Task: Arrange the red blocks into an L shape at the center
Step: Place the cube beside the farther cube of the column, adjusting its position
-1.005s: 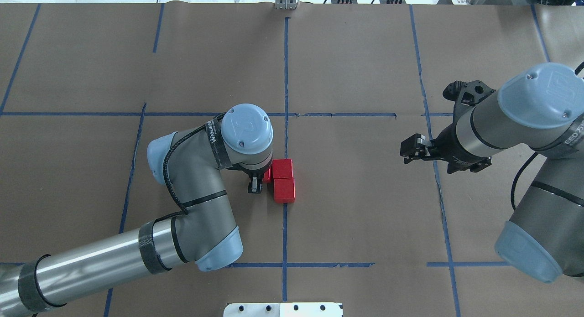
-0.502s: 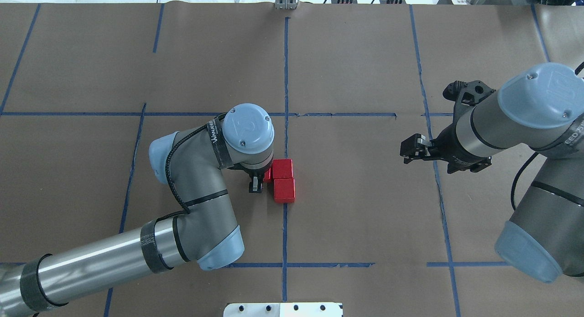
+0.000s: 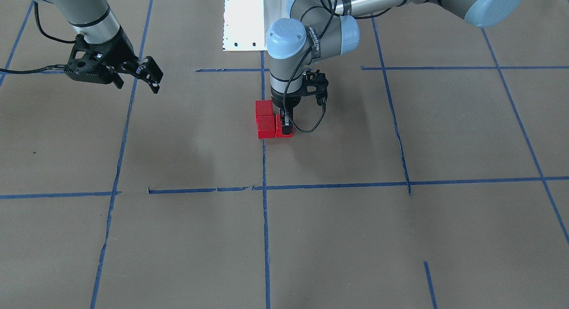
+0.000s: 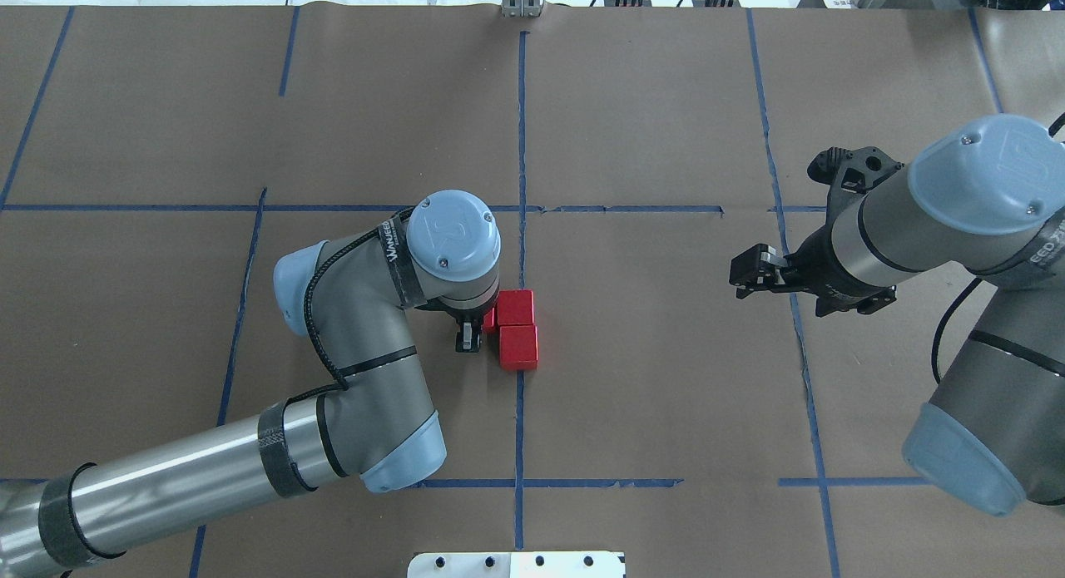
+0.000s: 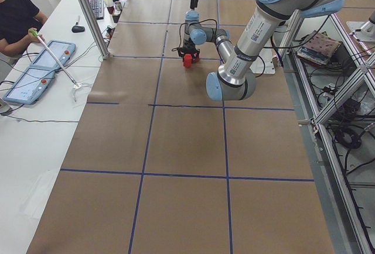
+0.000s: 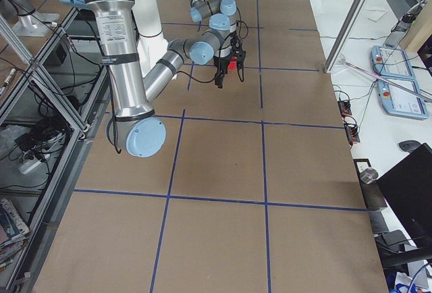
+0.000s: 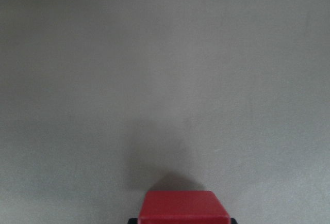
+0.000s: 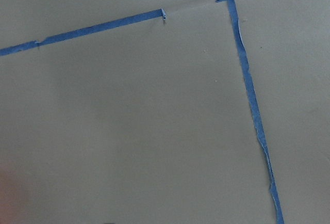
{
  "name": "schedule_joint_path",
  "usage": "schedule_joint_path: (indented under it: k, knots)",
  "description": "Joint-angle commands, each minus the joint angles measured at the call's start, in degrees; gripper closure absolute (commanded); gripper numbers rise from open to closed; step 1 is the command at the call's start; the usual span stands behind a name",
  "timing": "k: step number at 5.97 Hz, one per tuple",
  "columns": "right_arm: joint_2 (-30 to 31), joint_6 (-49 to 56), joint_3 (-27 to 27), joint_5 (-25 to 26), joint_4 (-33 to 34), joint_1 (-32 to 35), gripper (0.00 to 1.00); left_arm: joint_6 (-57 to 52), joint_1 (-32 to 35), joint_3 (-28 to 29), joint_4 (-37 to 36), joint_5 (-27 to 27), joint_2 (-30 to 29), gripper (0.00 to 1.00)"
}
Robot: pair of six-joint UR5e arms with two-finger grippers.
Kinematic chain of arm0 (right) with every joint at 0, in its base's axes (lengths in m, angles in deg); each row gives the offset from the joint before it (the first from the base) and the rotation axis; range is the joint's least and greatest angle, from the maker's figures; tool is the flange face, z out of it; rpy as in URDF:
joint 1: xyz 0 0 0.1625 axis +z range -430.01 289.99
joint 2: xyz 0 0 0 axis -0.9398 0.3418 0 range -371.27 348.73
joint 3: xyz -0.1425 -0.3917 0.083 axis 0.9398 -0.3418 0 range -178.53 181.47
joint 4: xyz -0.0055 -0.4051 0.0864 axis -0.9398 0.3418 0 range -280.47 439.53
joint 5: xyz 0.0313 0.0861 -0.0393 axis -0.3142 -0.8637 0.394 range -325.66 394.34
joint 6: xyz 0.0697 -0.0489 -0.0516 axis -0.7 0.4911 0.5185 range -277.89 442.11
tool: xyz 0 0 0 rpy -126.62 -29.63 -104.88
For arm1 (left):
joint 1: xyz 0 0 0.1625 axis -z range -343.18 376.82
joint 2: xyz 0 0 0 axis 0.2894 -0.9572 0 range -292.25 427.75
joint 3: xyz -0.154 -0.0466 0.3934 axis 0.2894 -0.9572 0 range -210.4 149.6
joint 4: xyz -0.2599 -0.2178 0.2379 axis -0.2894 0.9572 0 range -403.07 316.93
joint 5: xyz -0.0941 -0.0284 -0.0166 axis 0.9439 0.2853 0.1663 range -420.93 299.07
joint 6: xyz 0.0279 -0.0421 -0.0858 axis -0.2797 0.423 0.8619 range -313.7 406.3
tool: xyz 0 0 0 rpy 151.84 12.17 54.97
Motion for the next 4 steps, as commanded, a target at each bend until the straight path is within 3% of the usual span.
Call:
schedule_joint_path:
  k: [1,2,3,4]
  knots:
    - [0.0,0.0,0.0,0.0,0.0,0.0,0.00,0.3,0.0,0.1,0.1,0.0,-0.1,0.94]
    - [0.0,0.0,0.0,0.0,0.0,0.0,0.00,0.2,0.0,0.2,0.1,0.0,-0.3,0.83]
    - [0.0,0.0,0.0,0.0,0.0,0.0,0.00,0.1,0.0,0.5,0.8,0.1,-0.5,0.01]
    - [0.0,0.0,0.0,0.0,0.0,0.0,0.00,0.0,0.0,0.5,1.6,0.1,-0.6,0.00]
